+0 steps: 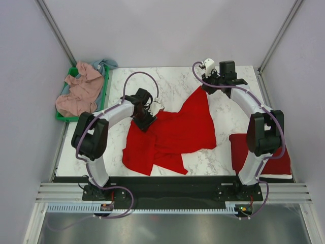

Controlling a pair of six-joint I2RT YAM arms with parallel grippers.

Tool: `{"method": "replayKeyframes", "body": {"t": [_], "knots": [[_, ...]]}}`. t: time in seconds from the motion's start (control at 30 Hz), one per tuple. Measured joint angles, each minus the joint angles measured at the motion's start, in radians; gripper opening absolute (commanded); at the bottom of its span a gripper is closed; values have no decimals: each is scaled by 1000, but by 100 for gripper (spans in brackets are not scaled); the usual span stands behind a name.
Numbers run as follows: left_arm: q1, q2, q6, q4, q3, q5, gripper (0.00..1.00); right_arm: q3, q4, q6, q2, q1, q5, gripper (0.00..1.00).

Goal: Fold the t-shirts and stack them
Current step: Flatten the tshirt out

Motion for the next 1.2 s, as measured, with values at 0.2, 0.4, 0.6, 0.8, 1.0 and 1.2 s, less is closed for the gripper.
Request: {"method": "replayKeyframes", "body": {"t": [0.2, 0.4, 0.6, 0.8, 1.0, 1.2], "knots": [[0, 5, 0, -1, 0, -14, 49, 0, 0, 0, 0, 0, 0, 0], [0, 5, 0, -1, 0, -27, 44, 0, 0, 0, 0, -1, 0, 0], [0, 5, -2, -1, 0, -28, 32, 0, 2, 0, 0, -2, 0, 0], [0, 5, -4, -1, 0, -24, 12, -1, 6, 1, 0, -2, 0, 0], [-3, 5, -5, -2, 0, -19, 2, -8, 7, 5, 0, -2, 0, 0], [15, -47, 14, -20, 17, -19, 2, 8, -1, 9, 0, -2, 29, 0]]}}
